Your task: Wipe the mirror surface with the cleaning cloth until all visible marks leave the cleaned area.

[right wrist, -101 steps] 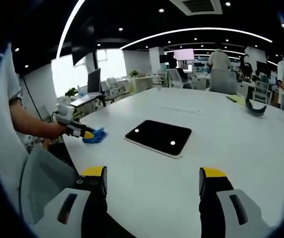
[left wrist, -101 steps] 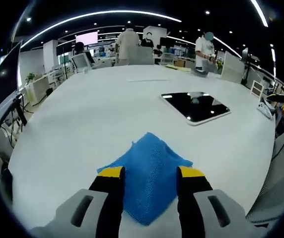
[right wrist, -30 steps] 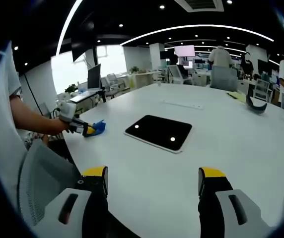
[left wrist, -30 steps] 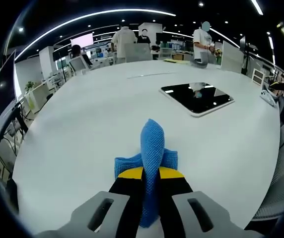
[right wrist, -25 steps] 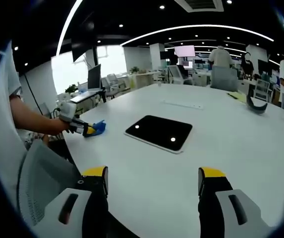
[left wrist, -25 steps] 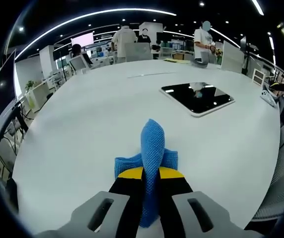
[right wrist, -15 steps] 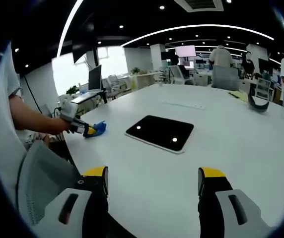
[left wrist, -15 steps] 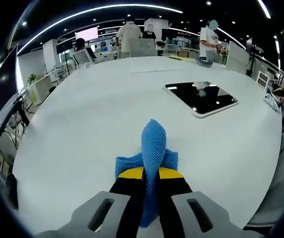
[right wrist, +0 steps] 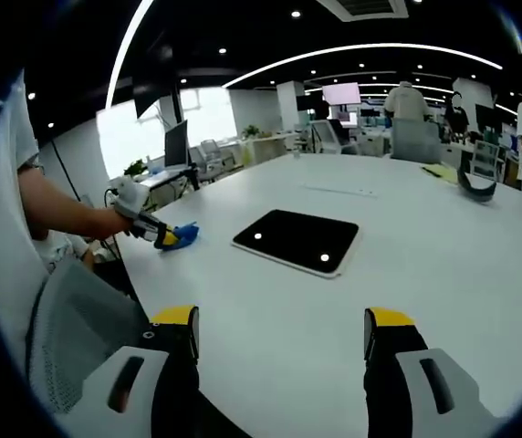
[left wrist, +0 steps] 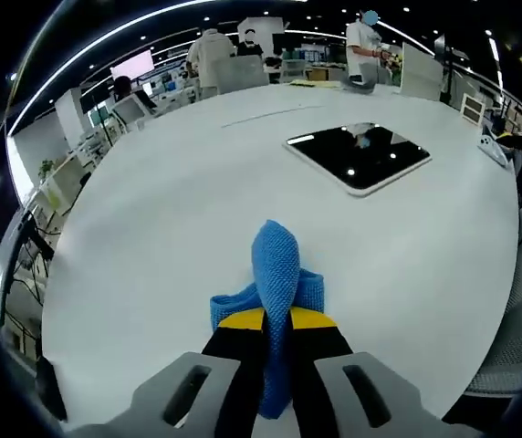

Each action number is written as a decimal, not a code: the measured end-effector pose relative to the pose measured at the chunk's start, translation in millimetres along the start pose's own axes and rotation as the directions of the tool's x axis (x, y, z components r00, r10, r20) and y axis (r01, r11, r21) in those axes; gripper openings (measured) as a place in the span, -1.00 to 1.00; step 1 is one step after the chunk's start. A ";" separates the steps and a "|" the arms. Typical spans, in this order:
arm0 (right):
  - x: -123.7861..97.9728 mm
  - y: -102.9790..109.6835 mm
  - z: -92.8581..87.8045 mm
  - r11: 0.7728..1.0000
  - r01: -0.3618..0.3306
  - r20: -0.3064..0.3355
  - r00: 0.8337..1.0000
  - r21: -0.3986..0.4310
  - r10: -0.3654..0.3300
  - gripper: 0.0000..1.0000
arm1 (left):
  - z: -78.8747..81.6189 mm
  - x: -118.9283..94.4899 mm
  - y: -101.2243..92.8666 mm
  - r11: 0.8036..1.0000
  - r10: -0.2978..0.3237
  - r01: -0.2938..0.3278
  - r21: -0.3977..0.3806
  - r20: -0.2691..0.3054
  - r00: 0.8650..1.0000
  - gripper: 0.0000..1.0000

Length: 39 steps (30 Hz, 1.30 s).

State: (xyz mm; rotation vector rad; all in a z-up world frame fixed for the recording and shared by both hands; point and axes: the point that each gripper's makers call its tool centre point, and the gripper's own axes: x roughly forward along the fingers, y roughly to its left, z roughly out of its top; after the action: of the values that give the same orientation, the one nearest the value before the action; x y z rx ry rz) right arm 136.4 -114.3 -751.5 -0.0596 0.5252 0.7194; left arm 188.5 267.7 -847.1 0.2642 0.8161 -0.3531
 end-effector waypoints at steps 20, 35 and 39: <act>-1.0 -9.7 8.3 1.000 0.009 0.030 1.000 0.024 -0.010 0.49 | 10.9 -1.1 -1.8 0.998 -0.022 0.022 0.055 -0.012 1.000 -0.90; 0.7 -11.3 9.3 1.000 0.013 0.032 0.999 0.022 -0.014 0.65 | 67.1 0.0 -6.2 0.998 -0.030 0.025 0.050 0.098 0.995 -0.90; -0.3 -12.3 8.8 1.000 0.014 0.031 0.999 0.020 -0.015 0.71 | 85.7 -0.4 -5.9 0.999 -0.032 0.029 0.025 0.135 0.990 -0.90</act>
State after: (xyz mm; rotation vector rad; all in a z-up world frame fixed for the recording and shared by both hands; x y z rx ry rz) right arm 147.9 -121.7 -745.2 -0.0342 0.5017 0.6999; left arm 242.5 231.4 -791.0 0.2465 0.6830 -0.4054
